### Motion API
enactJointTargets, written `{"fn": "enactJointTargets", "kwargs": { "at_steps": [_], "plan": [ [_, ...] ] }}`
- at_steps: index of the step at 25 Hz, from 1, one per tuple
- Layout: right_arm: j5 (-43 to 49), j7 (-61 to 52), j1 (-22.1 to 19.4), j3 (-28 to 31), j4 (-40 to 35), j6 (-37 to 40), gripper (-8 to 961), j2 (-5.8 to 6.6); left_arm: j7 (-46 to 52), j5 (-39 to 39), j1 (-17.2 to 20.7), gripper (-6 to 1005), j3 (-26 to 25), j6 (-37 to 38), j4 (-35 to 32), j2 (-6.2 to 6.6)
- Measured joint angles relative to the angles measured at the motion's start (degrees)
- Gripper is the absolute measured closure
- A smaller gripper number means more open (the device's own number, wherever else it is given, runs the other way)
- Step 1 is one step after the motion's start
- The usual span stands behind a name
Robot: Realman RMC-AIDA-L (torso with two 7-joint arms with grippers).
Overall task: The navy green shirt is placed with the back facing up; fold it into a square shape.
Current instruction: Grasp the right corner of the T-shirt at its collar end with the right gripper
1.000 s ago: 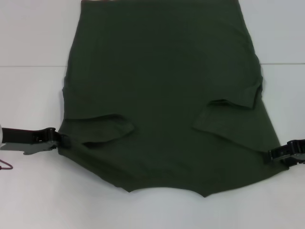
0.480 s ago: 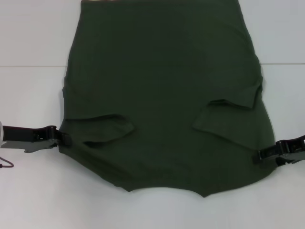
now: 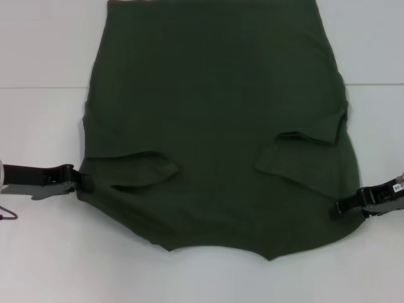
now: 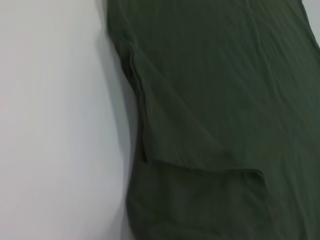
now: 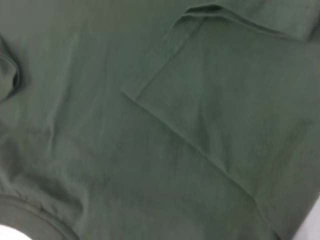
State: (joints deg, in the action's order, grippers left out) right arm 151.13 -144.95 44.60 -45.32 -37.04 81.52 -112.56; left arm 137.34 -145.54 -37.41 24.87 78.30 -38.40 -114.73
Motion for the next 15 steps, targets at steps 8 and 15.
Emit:
{"fn": "enactJointTargets", "kwargs": {
  "at_steps": [8, 15],
  "plan": [
    [0.05, -0.58, 0.45, -1.8, -0.07, -1.35, 419, 0.11, -0.06, 0.49, -0.04, 956, 0.0, -0.09, 0.08, 0.03],
    [0.05, -0.52, 0.64, -1.9, 0.02, -1.55, 618, 0.23, -0.7, 1.18, -0.04, 956, -0.52, -0.13, 0.27, 0.04]
  ]
}}
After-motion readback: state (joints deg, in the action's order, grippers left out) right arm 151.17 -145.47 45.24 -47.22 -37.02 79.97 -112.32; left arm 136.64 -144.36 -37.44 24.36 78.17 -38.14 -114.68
